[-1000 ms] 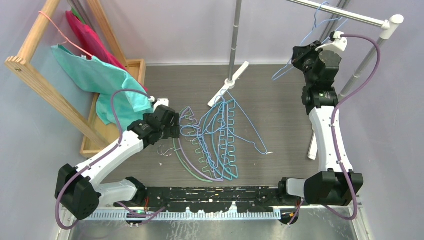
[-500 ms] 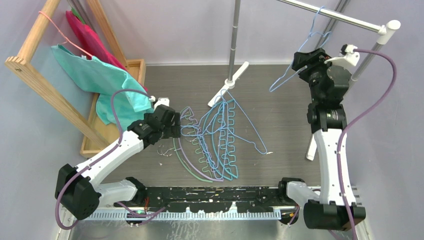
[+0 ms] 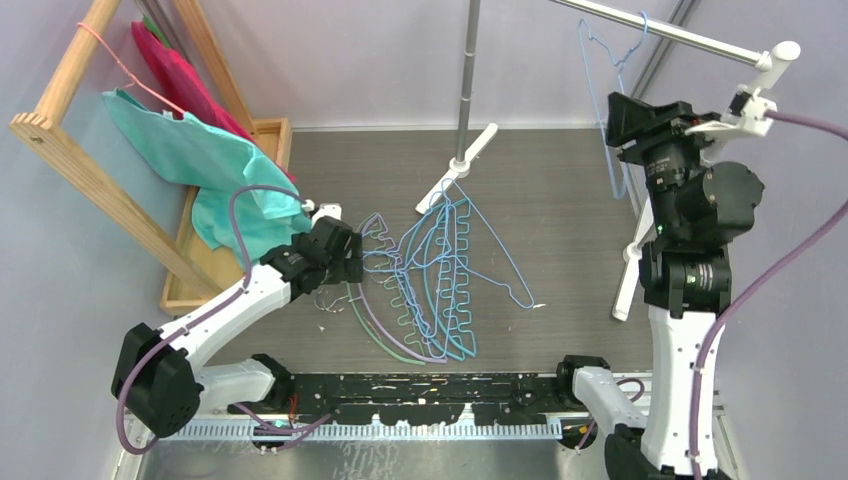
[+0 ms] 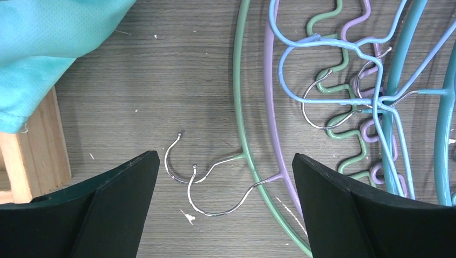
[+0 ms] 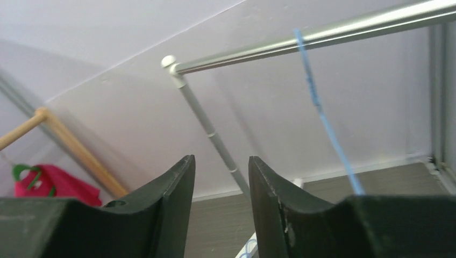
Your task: Organize the hangers
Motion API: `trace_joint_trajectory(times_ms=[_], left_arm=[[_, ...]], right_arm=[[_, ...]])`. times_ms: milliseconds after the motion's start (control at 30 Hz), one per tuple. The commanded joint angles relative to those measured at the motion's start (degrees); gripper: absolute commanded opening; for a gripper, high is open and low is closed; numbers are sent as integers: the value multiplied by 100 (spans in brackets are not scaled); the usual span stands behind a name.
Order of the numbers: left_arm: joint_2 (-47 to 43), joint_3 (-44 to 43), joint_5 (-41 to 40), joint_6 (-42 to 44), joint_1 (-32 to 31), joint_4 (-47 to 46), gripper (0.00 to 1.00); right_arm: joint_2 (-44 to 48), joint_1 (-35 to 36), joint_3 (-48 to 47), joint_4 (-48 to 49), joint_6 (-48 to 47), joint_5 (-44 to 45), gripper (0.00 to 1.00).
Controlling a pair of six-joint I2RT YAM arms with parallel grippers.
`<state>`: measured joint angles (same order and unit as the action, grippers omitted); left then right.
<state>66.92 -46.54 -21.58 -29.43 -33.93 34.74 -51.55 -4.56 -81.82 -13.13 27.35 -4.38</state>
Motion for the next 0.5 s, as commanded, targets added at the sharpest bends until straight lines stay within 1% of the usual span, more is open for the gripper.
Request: trace_joint_trajectory(times_ms=[0, 67, 100, 167, 200, 267, 333, 467], left_arm=[[76, 51, 69, -98, 36, -357, 98], [172, 33, 71, -110, 36, -370, 98], [213, 17, 62, -112, 41, -375, 98], [287, -16, 60, -107, 36, -366, 98], [321, -25, 49, -107, 36, -356, 98], [346, -54, 17, -108, 36, -313, 98], [328, -65, -31, -96, 37, -253, 98], [232, -30, -99, -31, 38, -207, 98]], right_arm=[[-706, 505, -242, -41, -147, -1042, 46], [-938, 1475, -249, -270, -743, -319, 46], [-1152, 2262, -260, -403, -1039, 161, 46], [-1463, 3018, -257, -624, -1376, 754, 46], [-1644, 3408, -169, -697, -1400, 859, 46], [-1958, 3785, 209, -721, -1365, 899, 46], [-2079, 4034, 805, -717, -1299, 1015, 46], [-2054, 4121, 2092, -689, -1169, 1031, 45]])
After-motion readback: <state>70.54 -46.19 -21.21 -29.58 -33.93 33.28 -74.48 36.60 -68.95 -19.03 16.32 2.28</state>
